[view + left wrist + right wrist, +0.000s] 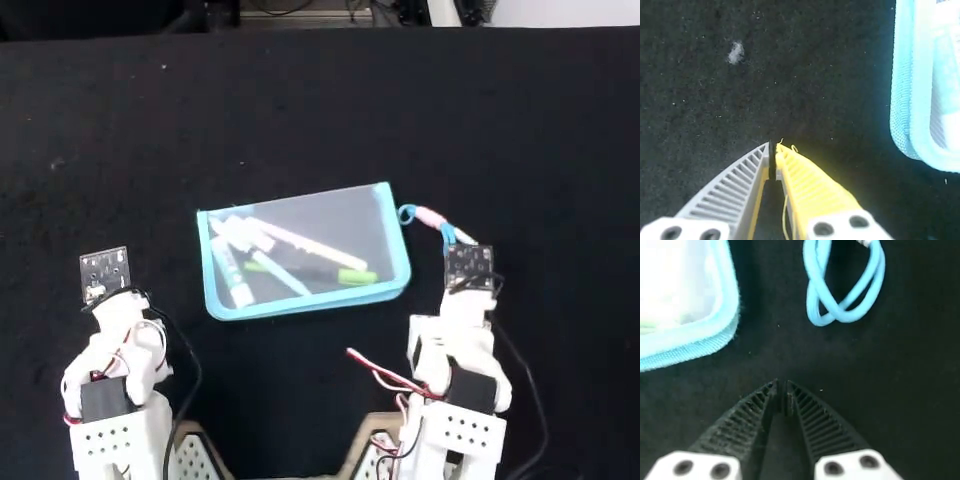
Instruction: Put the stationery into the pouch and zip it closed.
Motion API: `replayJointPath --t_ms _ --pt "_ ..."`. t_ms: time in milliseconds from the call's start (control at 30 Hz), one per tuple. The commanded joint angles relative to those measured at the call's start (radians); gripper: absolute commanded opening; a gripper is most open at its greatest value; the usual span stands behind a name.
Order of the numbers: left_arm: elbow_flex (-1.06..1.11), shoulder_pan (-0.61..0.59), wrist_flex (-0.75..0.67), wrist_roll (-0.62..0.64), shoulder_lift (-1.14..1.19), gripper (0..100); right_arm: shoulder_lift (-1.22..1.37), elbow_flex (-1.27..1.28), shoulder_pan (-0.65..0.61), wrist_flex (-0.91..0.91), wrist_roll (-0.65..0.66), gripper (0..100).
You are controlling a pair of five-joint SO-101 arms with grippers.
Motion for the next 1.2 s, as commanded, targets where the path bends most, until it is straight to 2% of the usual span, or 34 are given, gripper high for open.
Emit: replayJointPath --t_ms 0,133,400,1167 --pt "0.024 0.004 0.005 0.011 -0.008 3 -0.001 -0.054 -0.066 0.006 -0.092 1.5" --pt "0.024 0.004 0.005 0.011 -0.008 3 -0.001 -0.05 -0.143 0.014 -0.101 1.3" --pt "0.024 0.004 0.005 0.011 -0.008 3 -0.001 -0.022 -0.215 0.009 -0.101 1.3" --pt "0.024 0.002 0.005 0.011 -0.008 3 -0.021 -0.002 -0.218 0.015 -0.094 1.5"
